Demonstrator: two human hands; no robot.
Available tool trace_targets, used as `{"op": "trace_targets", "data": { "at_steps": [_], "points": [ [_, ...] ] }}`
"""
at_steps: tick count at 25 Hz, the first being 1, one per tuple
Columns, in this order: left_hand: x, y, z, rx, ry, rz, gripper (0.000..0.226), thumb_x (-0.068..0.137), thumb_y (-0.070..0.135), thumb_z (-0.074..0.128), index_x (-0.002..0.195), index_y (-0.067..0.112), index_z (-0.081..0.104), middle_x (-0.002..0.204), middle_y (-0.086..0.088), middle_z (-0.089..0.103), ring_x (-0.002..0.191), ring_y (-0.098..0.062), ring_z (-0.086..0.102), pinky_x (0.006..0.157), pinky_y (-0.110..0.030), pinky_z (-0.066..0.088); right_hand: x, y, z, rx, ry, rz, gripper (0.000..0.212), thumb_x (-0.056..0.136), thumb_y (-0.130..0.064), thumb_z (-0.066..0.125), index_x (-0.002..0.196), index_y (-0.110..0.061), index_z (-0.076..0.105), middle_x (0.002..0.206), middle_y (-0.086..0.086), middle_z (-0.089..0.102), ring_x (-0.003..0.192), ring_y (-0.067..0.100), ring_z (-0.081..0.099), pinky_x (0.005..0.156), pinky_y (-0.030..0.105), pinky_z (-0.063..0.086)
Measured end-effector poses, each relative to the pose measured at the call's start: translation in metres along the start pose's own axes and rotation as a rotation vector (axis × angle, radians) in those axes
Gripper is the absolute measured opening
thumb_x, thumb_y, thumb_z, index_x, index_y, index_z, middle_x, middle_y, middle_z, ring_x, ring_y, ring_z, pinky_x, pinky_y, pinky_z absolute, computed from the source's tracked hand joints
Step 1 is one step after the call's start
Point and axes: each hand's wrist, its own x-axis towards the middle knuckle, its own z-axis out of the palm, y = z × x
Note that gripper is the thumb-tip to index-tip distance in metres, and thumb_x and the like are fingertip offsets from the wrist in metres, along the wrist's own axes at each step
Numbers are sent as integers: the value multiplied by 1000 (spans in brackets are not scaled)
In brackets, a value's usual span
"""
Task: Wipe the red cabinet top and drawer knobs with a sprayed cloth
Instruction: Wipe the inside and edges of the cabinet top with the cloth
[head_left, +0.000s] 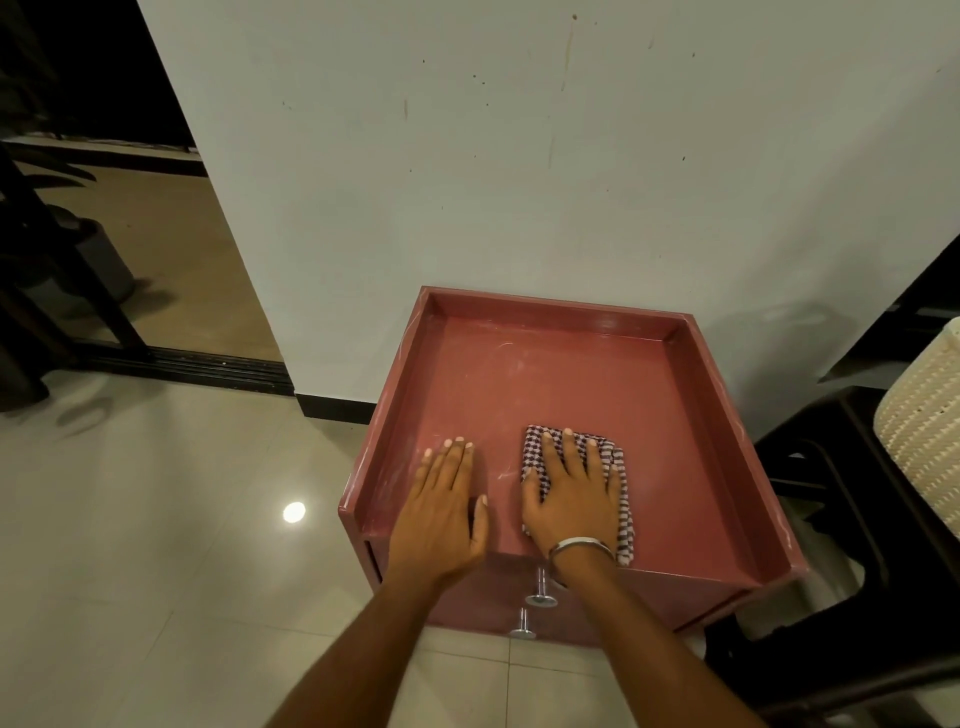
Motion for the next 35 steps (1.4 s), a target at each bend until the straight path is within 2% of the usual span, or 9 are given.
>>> {"op": "trace_targets", "data": {
  "at_steps": [2,6,13,17,20,23,26,30,35],
  "points": [
    [1,-13,-5,-7,6,6,69,92,44,18,152,10,19,159,-6,19,148,-15,9,121,-35,-2,2,16,-3,-1,11,-26,66,83,-53,17,147,-36,24,158,-9,17,147,20,10,119,47,7],
    [3,-43,-10,-7,-28,21,70,92,44,19,152,10,15,160,-5,14,149,-16,5,122,-41,5,3,40,-9,-15,49,130,63,86,-51,21,147,-35,25,158,-9,18,147,20,10,119,47,10],
    [2,-43,-7,-35,4,25,66,93,39,28,150,7,24,158,-8,24,148,-20,17,120,-45,19,-6,-31,6,28,20,80,63,87,-49,23,148,-32,22,159,-5,13,148,25,6,118,51,5],
    [2,-42,-6,-48,-10,0,68,93,42,25,152,10,20,160,-5,19,149,-18,10,121,-43,14,-2,-12,3,7,14,4,65,85,-52,22,147,-35,24,159,-9,15,148,20,7,120,48,7],
    [2,-40,-6,-108,-13,-52,72,91,48,21,154,15,12,161,1,10,149,-15,1,122,-38,4,0,3,-1,13,44,110,64,86,-51,22,147,-33,25,159,-8,16,147,20,8,119,48,8],
    [4,-35,-9,-169,8,-103,74,89,53,20,154,20,9,161,5,7,148,-11,-2,122,-34,1,1,-22,2,19,35,145,61,90,-48,25,149,-31,20,160,-6,11,148,24,5,119,50,4],
    [6,-30,-12,-212,52,-161,74,88,51,19,154,19,10,161,5,10,146,-6,-4,120,-28,-3,-2,-56,11,37,26,40,65,86,-50,21,149,-30,20,160,-4,12,148,25,5,119,51,4],
    [6,-30,-11,-159,101,-122,67,91,42,23,153,15,18,160,1,18,147,-10,4,118,-27,-3,3,-45,12,19,42,-24,65,85,-52,20,146,-33,27,158,-7,18,147,21,10,119,48,7],
    [6,-30,-10,-103,102,-64,64,93,38,25,151,12,23,158,-4,24,147,-13,12,120,-31,2,12,-27,9,1,60,96,60,90,-49,27,147,-33,24,159,-8,15,148,21,8,119,49,8]
  ]
}}
